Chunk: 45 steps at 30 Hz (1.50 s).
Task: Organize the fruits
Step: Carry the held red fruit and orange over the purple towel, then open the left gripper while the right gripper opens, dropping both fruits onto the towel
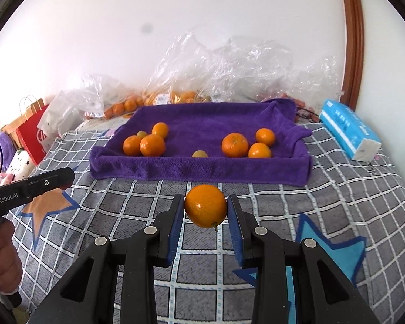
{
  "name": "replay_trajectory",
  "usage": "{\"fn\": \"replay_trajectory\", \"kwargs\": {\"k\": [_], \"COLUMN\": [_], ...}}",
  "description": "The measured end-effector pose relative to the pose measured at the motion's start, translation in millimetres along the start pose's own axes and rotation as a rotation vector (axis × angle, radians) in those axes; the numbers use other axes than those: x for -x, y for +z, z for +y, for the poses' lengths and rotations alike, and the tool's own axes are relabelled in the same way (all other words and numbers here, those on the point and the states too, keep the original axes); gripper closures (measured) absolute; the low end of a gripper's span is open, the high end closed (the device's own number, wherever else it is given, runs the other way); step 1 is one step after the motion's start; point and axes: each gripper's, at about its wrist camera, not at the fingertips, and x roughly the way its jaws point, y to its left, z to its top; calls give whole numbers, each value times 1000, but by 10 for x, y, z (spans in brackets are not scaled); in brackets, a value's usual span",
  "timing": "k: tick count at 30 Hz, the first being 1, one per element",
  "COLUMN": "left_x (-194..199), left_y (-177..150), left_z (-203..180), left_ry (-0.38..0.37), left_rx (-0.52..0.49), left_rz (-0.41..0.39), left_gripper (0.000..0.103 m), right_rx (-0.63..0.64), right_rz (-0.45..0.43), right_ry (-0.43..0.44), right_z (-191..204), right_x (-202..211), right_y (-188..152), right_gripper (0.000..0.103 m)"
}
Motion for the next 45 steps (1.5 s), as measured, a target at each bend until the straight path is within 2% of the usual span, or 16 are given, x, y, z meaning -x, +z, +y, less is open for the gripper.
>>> {"fn": "replay_trajectory", "kwargs": {"k": [14,27,34,41,45], "left_x": [245,270,36,-394,-656], "left_y": [180,500,753,987,1057], "left_z": [-229,-194,-32,45,29], "left_ry": [-2,22,21,19,18], "left_rx": [-14,-9,19,31,18], "left_rz": [-27,-57,-43,-6,7], "left_gripper": [80,80,80,80,80], "right_rx": [-56,-84,-84,-70,-80], "right_rz": [-36,-38,-42,-47,-19], "right_ry": [-11,-20,-27,-43,-47], "right_z": [-184,-284,-392,-514,-642], "right_x": [331,288,59,-333,-635], "right_y": [175,486,759,989,1024], "right_gripper": [71,70,70,70,70]}}
